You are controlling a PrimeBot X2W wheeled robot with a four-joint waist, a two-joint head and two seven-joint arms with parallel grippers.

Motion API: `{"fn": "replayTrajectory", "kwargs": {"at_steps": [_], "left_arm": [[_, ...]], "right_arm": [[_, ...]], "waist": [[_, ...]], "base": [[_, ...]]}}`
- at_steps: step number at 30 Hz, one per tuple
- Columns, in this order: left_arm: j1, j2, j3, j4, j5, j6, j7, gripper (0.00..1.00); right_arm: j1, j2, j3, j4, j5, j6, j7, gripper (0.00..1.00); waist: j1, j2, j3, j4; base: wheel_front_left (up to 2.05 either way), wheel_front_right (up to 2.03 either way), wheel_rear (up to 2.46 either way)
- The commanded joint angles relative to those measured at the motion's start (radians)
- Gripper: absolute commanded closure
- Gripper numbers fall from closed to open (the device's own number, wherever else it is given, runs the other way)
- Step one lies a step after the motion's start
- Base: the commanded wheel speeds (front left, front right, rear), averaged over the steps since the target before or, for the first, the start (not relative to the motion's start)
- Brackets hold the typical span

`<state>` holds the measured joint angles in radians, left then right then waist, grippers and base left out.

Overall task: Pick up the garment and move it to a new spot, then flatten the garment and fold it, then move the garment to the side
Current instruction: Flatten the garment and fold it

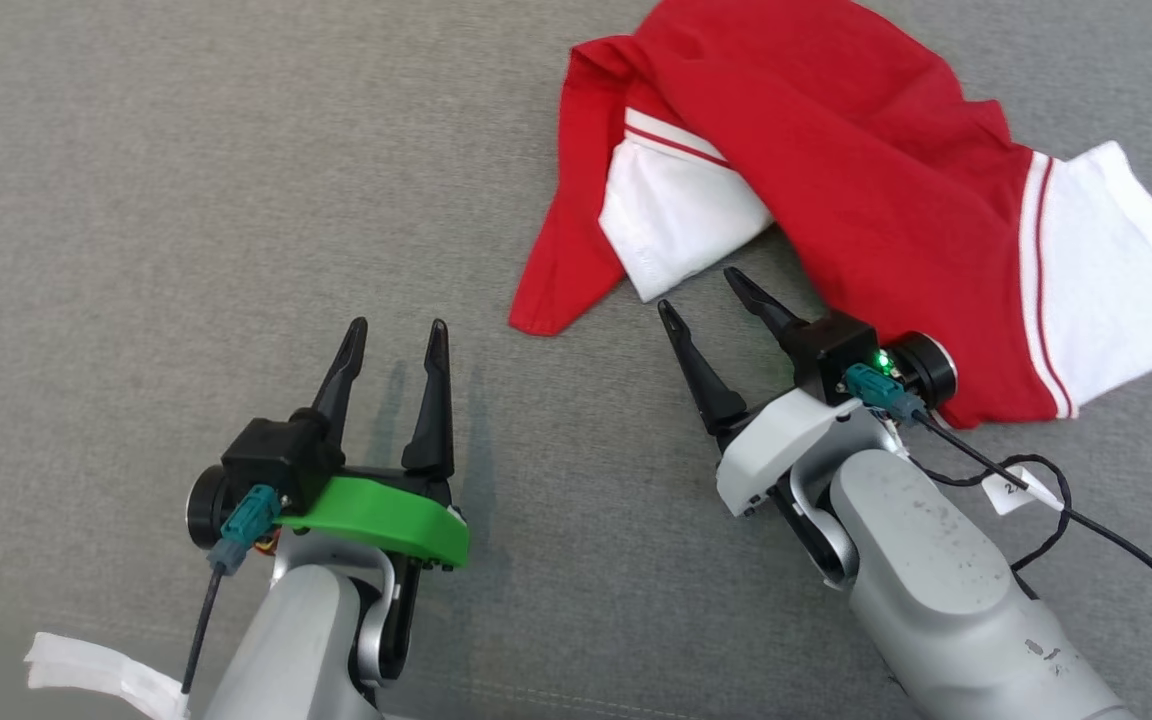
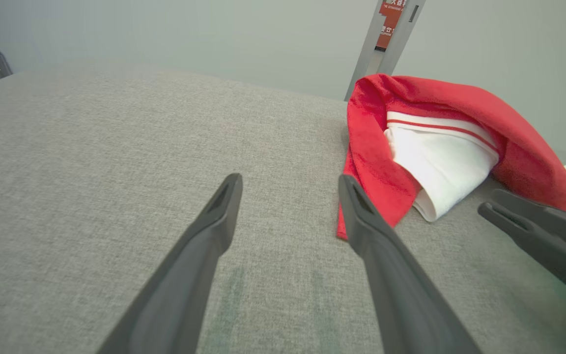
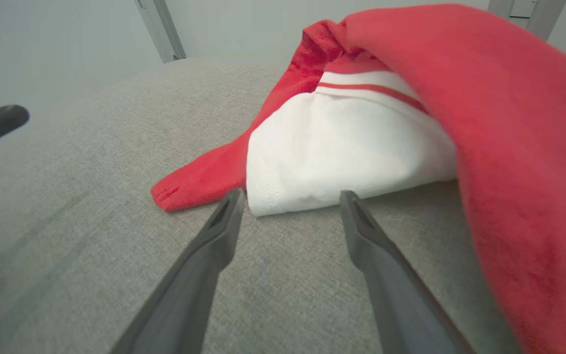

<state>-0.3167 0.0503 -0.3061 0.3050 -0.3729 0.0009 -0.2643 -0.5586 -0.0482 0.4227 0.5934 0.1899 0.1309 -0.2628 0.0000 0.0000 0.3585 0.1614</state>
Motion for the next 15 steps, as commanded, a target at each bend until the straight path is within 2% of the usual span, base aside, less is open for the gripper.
{"fn": "replayTrajectory", "kwargs": {"at_steps": [1,8,15], "left_arm": [[0.022,0.002,-0.014,-0.007,-0.012,0.008,0.000,0.00],[0.045,0.002,-0.054,-0.018,-0.039,0.029,0.000,0.00],[0.056,0.001,-0.043,-0.022,-0.044,0.032,0.000,0.00]], "right_arm": [[-0.019,-0.005,-0.015,0.030,-0.021,0.000,-0.002,0.00],[-0.062,-0.004,-0.094,0.151,-0.095,0.000,-0.002,0.00],[-0.053,-0.005,-0.148,0.178,-0.140,-0.001,-0.002,0.00]], "waist": [[0.0000,0.0000,-0.030,0.141],[0.0000,0.0000,-0.022,0.208],[0.0000,0.0000,-0.011,0.203]], "base": [[0.00,0.00,0.00],[0.00,0.00,0.00],[0.00,0.00,0.00]]}}
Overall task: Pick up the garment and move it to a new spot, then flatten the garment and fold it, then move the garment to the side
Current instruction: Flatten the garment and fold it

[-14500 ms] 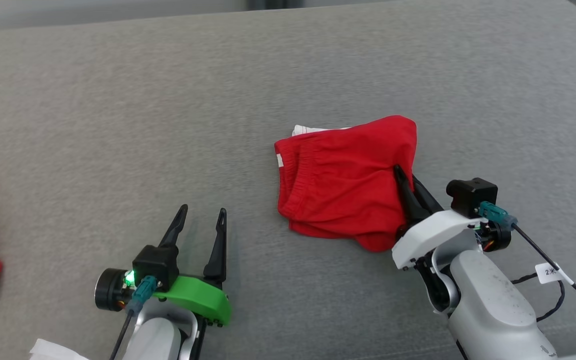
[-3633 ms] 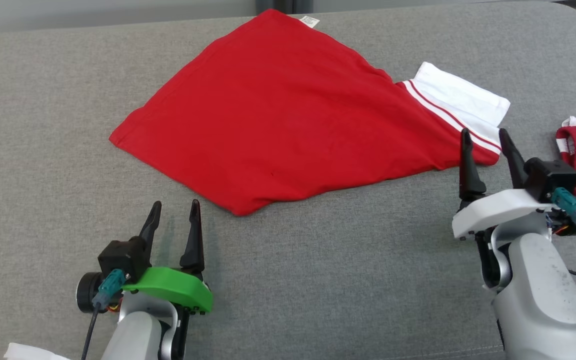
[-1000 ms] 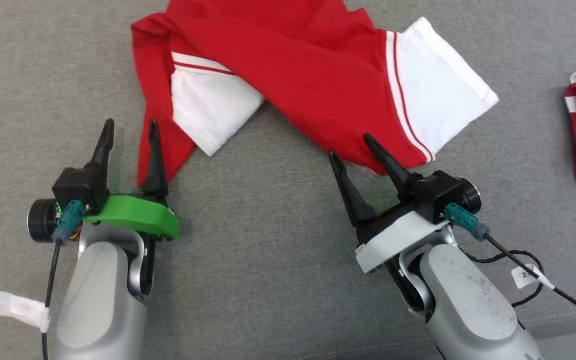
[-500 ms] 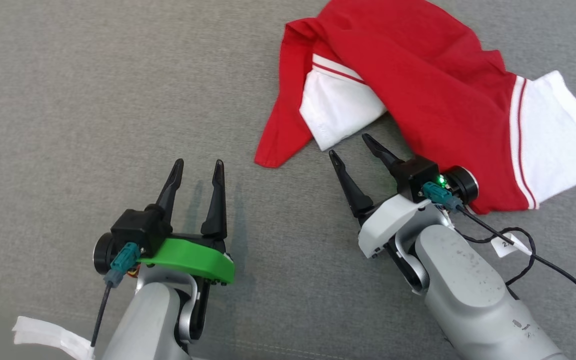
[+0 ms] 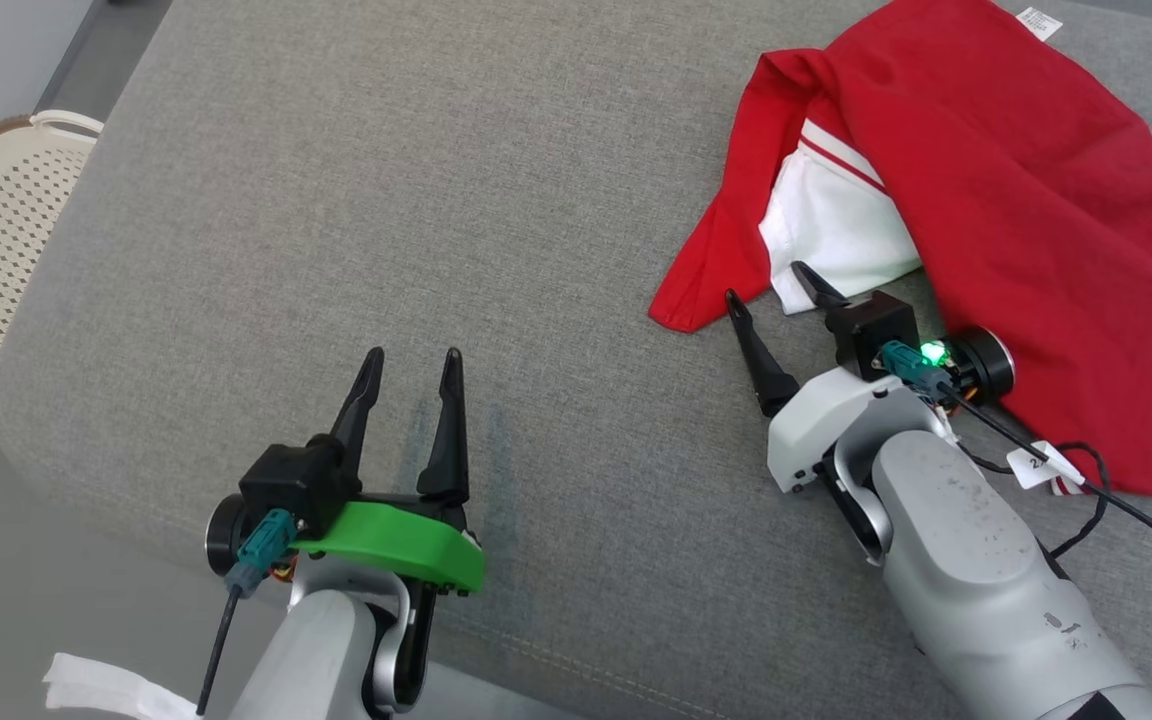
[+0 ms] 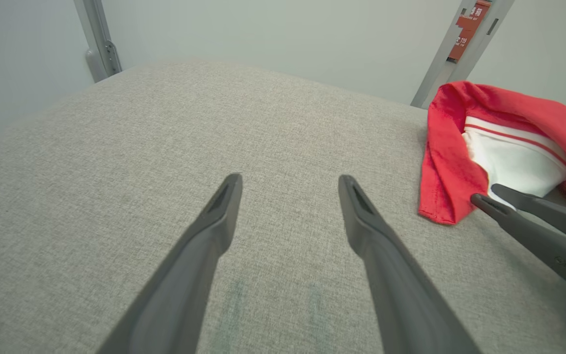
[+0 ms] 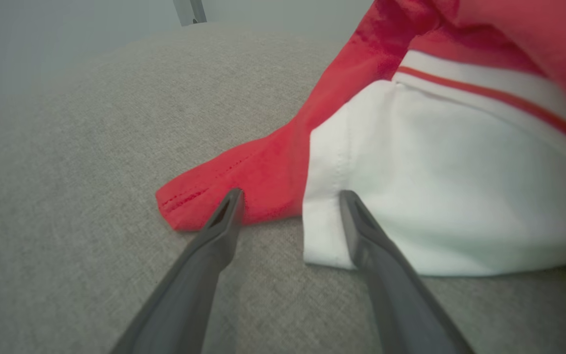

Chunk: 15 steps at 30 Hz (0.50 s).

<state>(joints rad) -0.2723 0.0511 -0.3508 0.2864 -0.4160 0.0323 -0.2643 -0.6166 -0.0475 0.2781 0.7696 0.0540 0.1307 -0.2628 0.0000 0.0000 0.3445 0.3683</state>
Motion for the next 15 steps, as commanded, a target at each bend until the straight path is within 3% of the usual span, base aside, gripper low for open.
{"fn": "replayTrajectory", "kwargs": {"at_steps": [1,15], "left_arm": [[0.011,0.000,0.002,-0.005,0.000,-0.001,0.000,0.00],[-0.027,0.001,-0.014,-0.006,-0.010,-0.001,0.000,0.00]], "right_arm": [[0.007,-0.006,-0.011,-0.001,-0.011,0.000,-0.002,0.00],[0.020,-0.009,-0.081,0.002,-0.121,-0.001,0.000,0.00]], "waist": [[0.0000,0.0000,0.004,-0.009],[0.0000,0.0000,0.020,-0.058]], "base": [[0.00,0.00,0.00],[0.00,0.00,0.00]]}}
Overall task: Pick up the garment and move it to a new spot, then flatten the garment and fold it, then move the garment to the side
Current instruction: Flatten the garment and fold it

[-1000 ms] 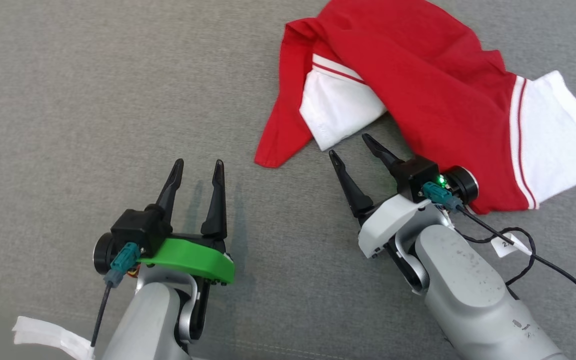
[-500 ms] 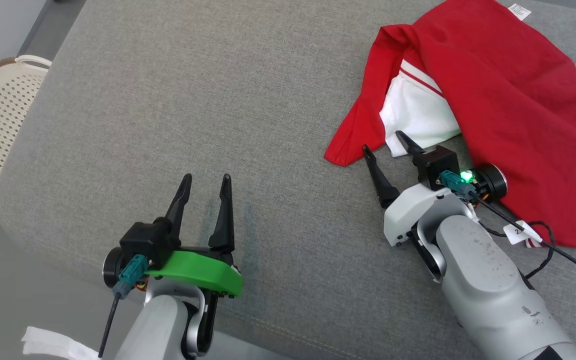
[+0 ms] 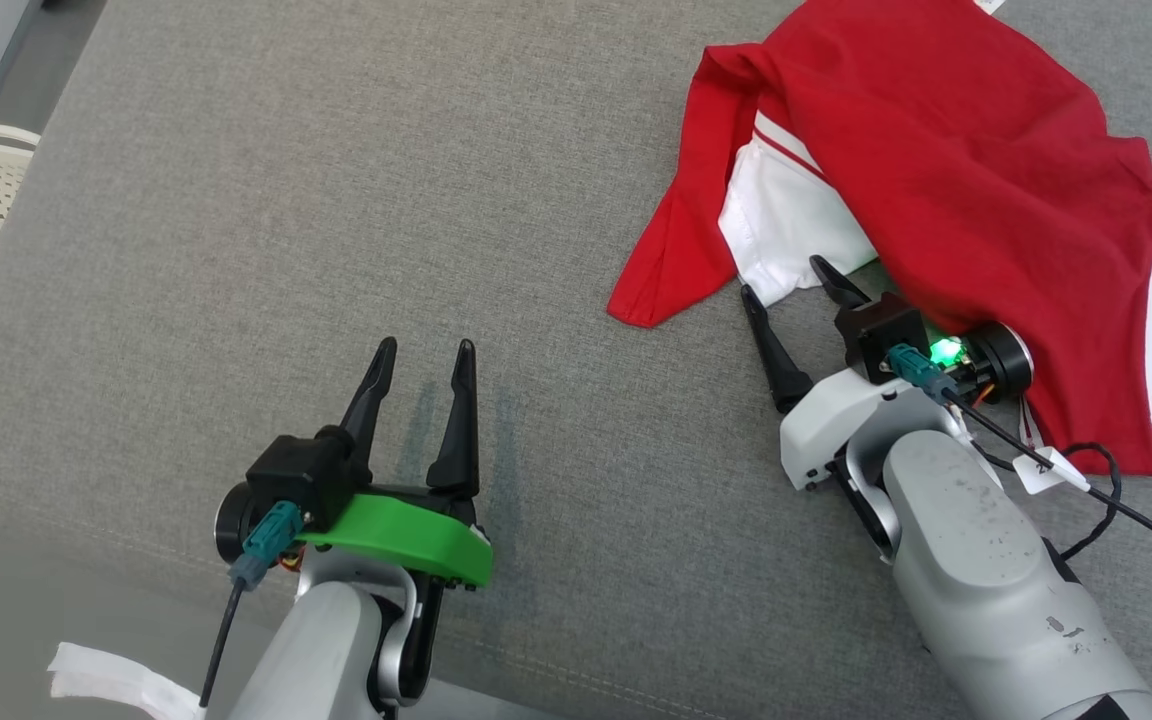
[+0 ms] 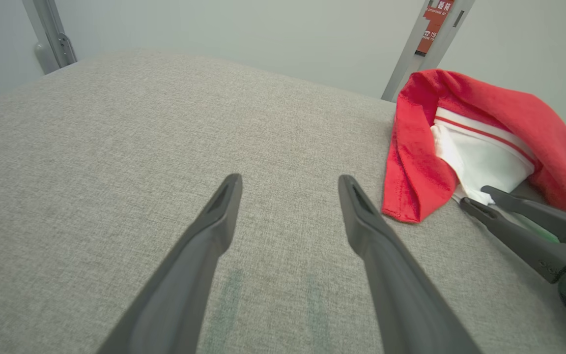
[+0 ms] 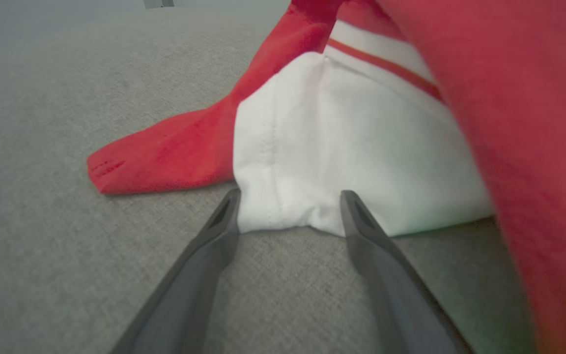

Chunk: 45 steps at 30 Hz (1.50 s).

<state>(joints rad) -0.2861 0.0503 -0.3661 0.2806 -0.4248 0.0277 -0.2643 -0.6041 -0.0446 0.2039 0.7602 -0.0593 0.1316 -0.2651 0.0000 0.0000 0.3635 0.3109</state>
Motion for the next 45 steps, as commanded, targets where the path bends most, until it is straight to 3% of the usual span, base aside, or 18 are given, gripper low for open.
{"fn": "replayTrajectory", "kwargs": {"at_steps": [1,2,3,12,17,22,30,36,38,39,45], "left_arm": [[-0.014,0.002,0.003,0.002,0.000,0.002,0.000,0.00],[-0.013,0.002,0.005,0.004,0.000,0.001,0.000,0.00],[-0.012,0.002,0.007,0.005,0.000,0.000,0.000,0.00],[0.022,0.002,0.036,0.019,0.022,-0.010,0.000,0.00],[0.051,0.002,0.058,0.038,0.041,-0.020,0.000,0.00],[0.087,0.002,0.093,0.058,0.064,-0.027,0.000,0.00],[0.125,0.002,0.108,0.074,0.078,-0.034,0.000,0.00],[0.135,0.002,0.104,0.085,0.076,-0.034,0.000,0.00],[0.126,0.002,0.105,0.089,0.081,-0.036,0.000,0.00],[0.117,0.002,0.106,0.090,0.083,-0.036,0.000,0.00],[0.070,0.002,0.097,0.114,0.097,-0.053,0.001,0.00]], "right_arm": [[0.007,-0.012,-0.011,0.014,-0.011,-0.002,0.002,0.13],[0.008,-0.012,-0.018,0.018,-0.015,-0.002,0.002,0.60],[0.011,-0.013,-0.019,0.022,-0.018,-0.002,0.002,1.00],[0.044,-0.009,-0.017,-0.094,-0.007,-0.002,0.001,1.00],[0.102,-0.007,0.012,-0.259,0.041,-0.002,0.001,1.00],[0.151,-0.019,-0.027,-0.451,0.042,-0.002,0.001,1.00],[0.114,-0.161,-0.111,-0.624,0.001,-0.002,0.001,1.00],[0.178,-0.281,-0.105,-0.688,-0.013,-0.002,0.039,1.00],[0.234,-0.293,-0.109,-0.689,0.006,-0.002,0.057,0.15],[0.267,-0.298,-0.122,-0.685,0.015,-0.002,0.059,0.00],[0.428,-0.214,-0.231,-0.645,0.063,-0.002,0.029,0.00]], "waist": [[0.0000,0.0000,0.001,-0.001],[0.0000,0.0000,0.001,-0.001],[0.0000,0.0000,0.001,-0.001],[0.0000,0.0000,-0.037,-0.049],[0.0000,0.0000,-0.098,-0.131],[0.0000,0.0000,-0.176,-0.244],[0.0000,0.0000,-0.243,-0.379],[0.0000,0.0000,-0.243,-0.443],[0.0000,0.0000,-0.231,-0.460],[0.0000,0.0000,-0.222,-0.467],[0.0000,0.0000,-0.171,-0.501]], "base": [[0.00,0.00,0.00],[0.00,0.00,0.00],[0.00,0.00,0.00],[0.00,0.00,0.00],[0.00,0.00,0.00],[0.00,0.00,0.00],[0.00,0.00,0.00],[0.00,0.00,0.00],[0.00,0.00,0.00],[0.00,0.00,0.00],[0.00,0.00,0.00]]}}
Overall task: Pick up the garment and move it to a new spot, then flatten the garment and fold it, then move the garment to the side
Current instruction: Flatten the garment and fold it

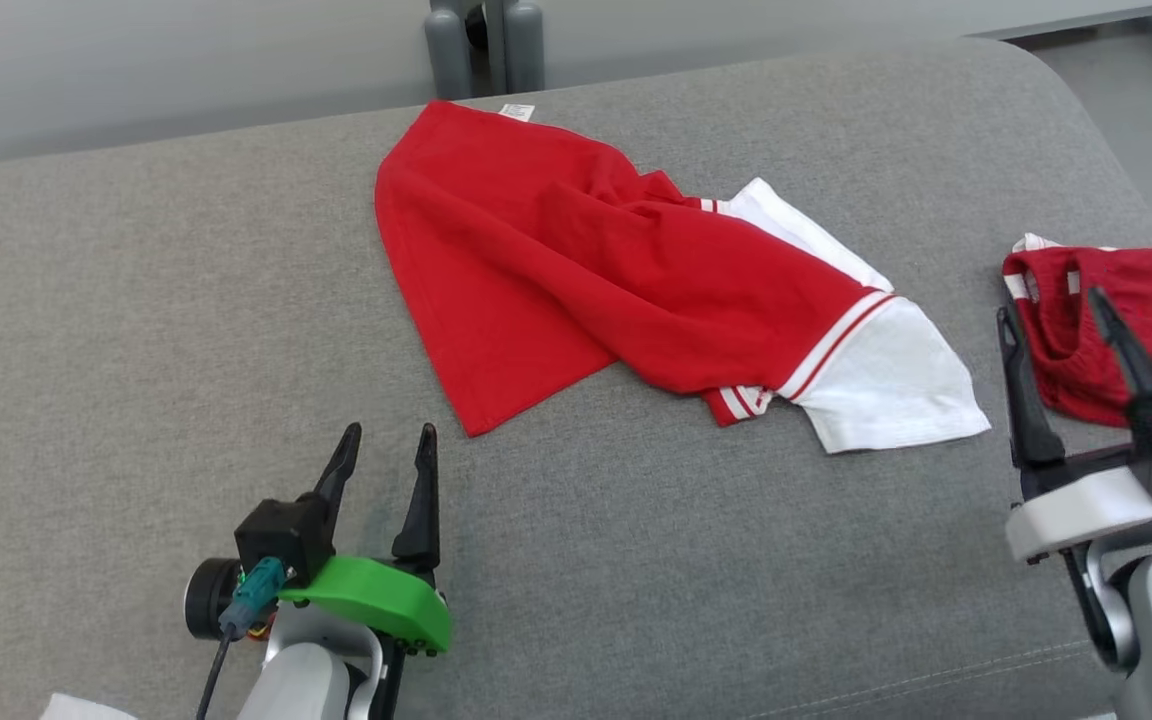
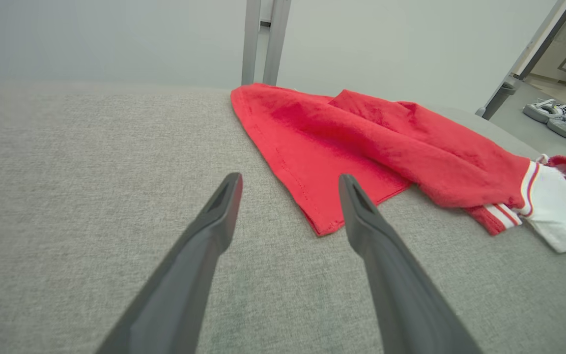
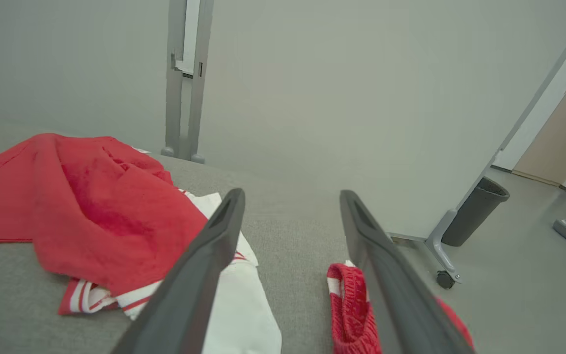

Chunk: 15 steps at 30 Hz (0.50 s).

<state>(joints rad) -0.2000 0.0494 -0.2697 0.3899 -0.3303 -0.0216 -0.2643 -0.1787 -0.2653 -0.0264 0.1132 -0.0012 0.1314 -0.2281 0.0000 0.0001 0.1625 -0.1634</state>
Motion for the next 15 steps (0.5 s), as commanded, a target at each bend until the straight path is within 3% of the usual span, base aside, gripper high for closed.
{"fn": "replayTrajectory", "kwargs": {"at_steps": [1,8,15], "left_arm": [[-0.024,0.004,-0.002,0.015,-0.001,-0.008,0.001,0.00],[-0.131,0.004,-0.038,0.140,-0.020,-0.013,0.001,0.00],[-0.210,0.004,-0.043,0.241,-0.114,-0.010,0.001,0.00]], "right_arm": [[0.010,0.021,-0.010,0.005,0.008,-0.002,-0.013,0.00],[-0.015,0.128,-0.024,0.030,0.000,-0.002,-0.037,0.00],[-0.077,0.175,0.006,0.018,0.008,-0.002,-0.037,0.00]], "waist": [[0.0000,-0.0001,0.037,-0.033],[0.0000,-0.0001,0.114,-0.079],[0.0000,-0.0001,0.174,-0.106]], "base": [[0.00,0.00,0.00],[0.00,0.00,0.00],[0.00,0.00,0.00]]}}
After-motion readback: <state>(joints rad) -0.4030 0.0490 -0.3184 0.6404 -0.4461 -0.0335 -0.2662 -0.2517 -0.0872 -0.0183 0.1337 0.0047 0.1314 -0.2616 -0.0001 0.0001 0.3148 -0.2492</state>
